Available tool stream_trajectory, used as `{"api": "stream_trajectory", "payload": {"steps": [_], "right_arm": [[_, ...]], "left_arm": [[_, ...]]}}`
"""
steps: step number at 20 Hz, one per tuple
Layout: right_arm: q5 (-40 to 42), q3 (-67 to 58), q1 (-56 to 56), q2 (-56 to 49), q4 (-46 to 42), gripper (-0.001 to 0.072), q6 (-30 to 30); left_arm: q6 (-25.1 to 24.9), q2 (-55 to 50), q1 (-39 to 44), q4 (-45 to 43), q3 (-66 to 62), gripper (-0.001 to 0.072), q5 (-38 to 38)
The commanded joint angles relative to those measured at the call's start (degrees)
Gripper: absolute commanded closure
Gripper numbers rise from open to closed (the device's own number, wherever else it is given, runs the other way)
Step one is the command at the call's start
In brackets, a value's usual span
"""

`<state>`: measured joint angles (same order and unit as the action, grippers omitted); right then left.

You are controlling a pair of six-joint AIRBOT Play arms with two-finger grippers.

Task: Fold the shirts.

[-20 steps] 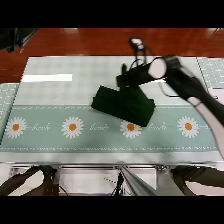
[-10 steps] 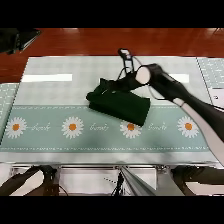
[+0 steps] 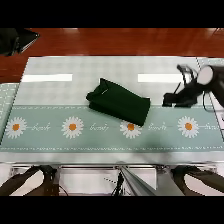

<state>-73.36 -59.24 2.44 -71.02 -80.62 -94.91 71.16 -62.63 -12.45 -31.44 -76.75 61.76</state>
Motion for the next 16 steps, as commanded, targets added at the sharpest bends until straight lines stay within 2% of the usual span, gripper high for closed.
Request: {"api": "stream_trajectory", "payload": {"steps": [1,4,9,10,12,14,16], "right_arm": [[11.67,14.99,-5.16,2.36,22.21,0.0101,4.0],[25.33,22.38,-1.42,2.25,34.14,0.0102,6.51],[41.42,23.41,8.39,-2.73,45.03,0.0109,6.64],[43.93,23.34,9.97,-4.24,47.74,0.0197,6.73],[44.65,22.47,10.8,-4.74,48.92,0.0691,8.07],[41.16,19.8,8.98,-2.01,46.56,0.0685,13.35],[34.69,15.74,4.39,2.93,40.48,0.0685,14.6]], "left_arm": [[0.0,-0.02,-0.04,-1.25,0.11,0.069,0.92],[0.0,-0.02,-0.04,-2.05,0.11,0.069,1.73],[0.02,-0.09,-0.02,-2.69,0.11,0.069,2.4],[0.02,-0.17,-0.02,-2.69,0.11,0.069,2.38],[0.02,-0.37,-0.04,-2.71,0.11,0.069,2.36],[0.02,-0.7,-0.02,-2.8,0.11,0.069,2.38],[0.02,-1.6,0.09,-2.91,0.11,0.069,2.38]]}}
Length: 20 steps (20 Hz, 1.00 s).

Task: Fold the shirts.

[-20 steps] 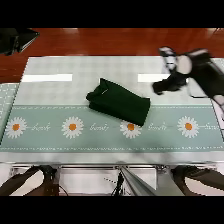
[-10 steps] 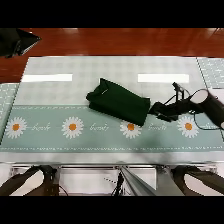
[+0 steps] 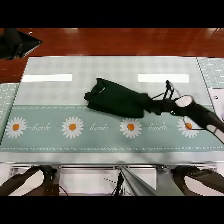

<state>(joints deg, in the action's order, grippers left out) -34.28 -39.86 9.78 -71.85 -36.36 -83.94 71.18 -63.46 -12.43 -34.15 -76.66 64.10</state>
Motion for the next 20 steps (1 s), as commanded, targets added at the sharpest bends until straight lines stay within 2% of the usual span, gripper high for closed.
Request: {"api": "stream_trajectory", "payload": {"steps": [1,4,5,8,12,17,20], "right_arm": [[-8.87,-6.45,-6.67,7.15,-8.46,0.0685,2.75],[-22.99,-14.62,-19.37,15.41,-23.19,0.0685,-6.03],[-27.52,-17.25,-24.09,17.55,-27.54,0.0685,-7.04],[-40.46,-23.8,-40.3,21.51,-36.15,0.0685,-7.15],[-54.93,-25.24,-58.64,21.92,-43.23,0.0686,-4.87],[-68.67,-25.24,-69.81,21.92,-60.7,0.0685,-4.72],[-72.37,-25.24,-71.65,22.1,-67.08,0.0685,-7.52]], "left_arm": [[0.0,-1.42,0.42,-0.2,0.02,0.069,0.02],[-0.04,-3.82,2.86,-0.22,0.02,0.069,-0.02],[-0.09,-4.72,3.96,-0.22,0.02,0.069,-0.24],[-2.64,-7.34,7.3,-0.22,0.02,0.069,-1.14],[-2.78,-10.4,11.56,-0.2,0.02,0.069,-2.27],[-7.85,-13.7,15.1,-0.22,0.02,0.069,-3.87],[-9.51,-16.11,15.19,-0.63,0.02,0.069,-6.71]]}}
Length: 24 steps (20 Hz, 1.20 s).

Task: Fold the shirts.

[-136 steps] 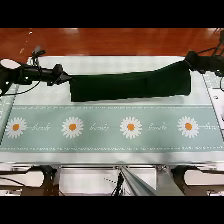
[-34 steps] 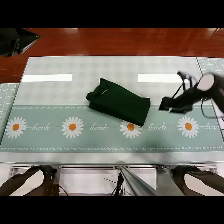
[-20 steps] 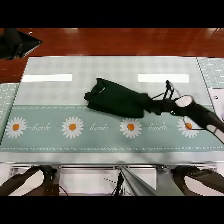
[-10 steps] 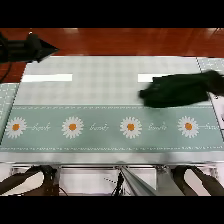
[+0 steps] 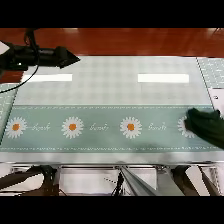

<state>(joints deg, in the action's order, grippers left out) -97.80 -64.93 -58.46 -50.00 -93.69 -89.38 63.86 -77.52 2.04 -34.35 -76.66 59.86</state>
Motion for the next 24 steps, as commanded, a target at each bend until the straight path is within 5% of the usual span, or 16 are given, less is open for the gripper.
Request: {"api": "stream_trajectory", "payload": {"steps": [1,4,10,12,14,15,21,22,24], "right_arm": [[-8.85,-0.17,-3.39,0.76,-12.46,0.0685,-2.91],[-8.83,0.0,-3.41,1.53,-18.1,0.0684,-3.21],[-8.85,2.62,-3.93,3.39,-14.67,0.0665,-5.92],[-8.85,5.64,-3.93,4.83,-15.69,0.0607,-5.38],[-8.85,7.48,-3.93,5.73,-19.04,0.0363,-3.15],[-8.85,7.54,-3.93,5.92,-21.57,0.03,-1.31],[-5.2,6.49,-3.93,6.16,-20.7,0.0273,1.4],[-3.76,5.42,-3.93,6.08,-16.76,0.0282,3.23],[-1.66,1.7,-3.91,4.0,-6.64,0.0285,9.18]], "left_arm": [[-3.15,-3.04,0.72,-0.44,0.02,0.069,-3.32],[-3.41,-5.49,0.55,-0.44,0.02,0.069,-4.37],[-3.41,-8.04,-0.35,-0.42,0.02,0.069,-7.06],[-3.39,-8.04,-0.37,-0.39,-0.04,0.069,-8.37],[-3.34,-8.02,-0.37,-0.39,-0.04,0.069,-8.22],[-3.34,-8.02,-0.37,-0.39,-0.04,0.069,-8.04],[-3.39,-7.91,-0.37,-0.2,-1.42,0.0675,-2.12],[-3.39,-7.91,-0.37,-0.2,-2.23,0.0565,-0.85],[-3.37,-7.93,-0.46,-0.22,-3.93,0.0061,-1.38]]}}
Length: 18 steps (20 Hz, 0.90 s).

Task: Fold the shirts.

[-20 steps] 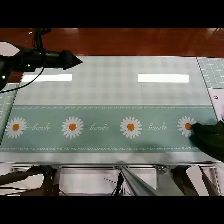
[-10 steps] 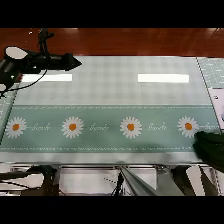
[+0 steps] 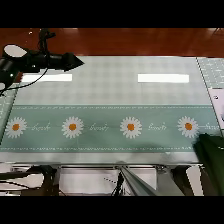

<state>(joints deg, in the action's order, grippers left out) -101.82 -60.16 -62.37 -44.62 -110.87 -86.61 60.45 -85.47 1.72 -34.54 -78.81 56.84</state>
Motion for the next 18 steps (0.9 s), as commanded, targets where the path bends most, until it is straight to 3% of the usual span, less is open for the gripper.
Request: {"api": "stream_trajectory", "payload": {"steps": [1,3,4,5,7,8,9,10,14,18], "right_arm": [[3.34,-5.53,0.11,-3.41,17.97,0.0285,8.28],[3.3,-9.86,2.36,-7.65,32.74,0.0293,12.39],[3.34,-11.19,4.94,-9.25,37.51,0.0342,14.56],[3.89,-11.8,9.11,-10.51,39.12,0.0347,15.37],[6.43,-11.78,19.93,-12.0,37.09,0.0346,15.45],[9.01,-11.78,26.03,-12.39,35.45,0.0301,15.43],[12.41,-11.78,31.45,-12.59,34.1,0.0174,15.1],[17.03,-11.78,36.96,-12.61,32.61,0.0101,13.44],[32.46,-11.78,51.1,-12.61,30.1,0.0101,5.99],[31.1,-11.78,55.45,-15.02,27.36,0.0101,0.96]], "left_arm": [[0.02,0.04,-0.31,-0.02,-2.54,0.0015,0.98],[-1.97,0.09,-0.63,-0.85,-4.37,0.0029,2.29],[-1.68,0.11,-0.2,-4.13,-5.42,0.003,4.59],[0.15,0.33,0.83,-10.91,-6.62,0.003,7.76],[11.1,1.53,5.57,-36.22,-9.11,0.003,14.82],[17.27,2.73,8.22,-47.69,-9.25,0.003,16.65],[23.08,3.96,10.56,-55.74,-9.27,0.0027,17.9],[26.21,5.03,12.52,-59.58,-9.27,0.002,18.75],[28.96,5.68,17.49,-60.19,-9.25,-0.0013,19.65],[29.44,5.51,20.26,-60.19,-9.25,-0.0013,19.87]]}}
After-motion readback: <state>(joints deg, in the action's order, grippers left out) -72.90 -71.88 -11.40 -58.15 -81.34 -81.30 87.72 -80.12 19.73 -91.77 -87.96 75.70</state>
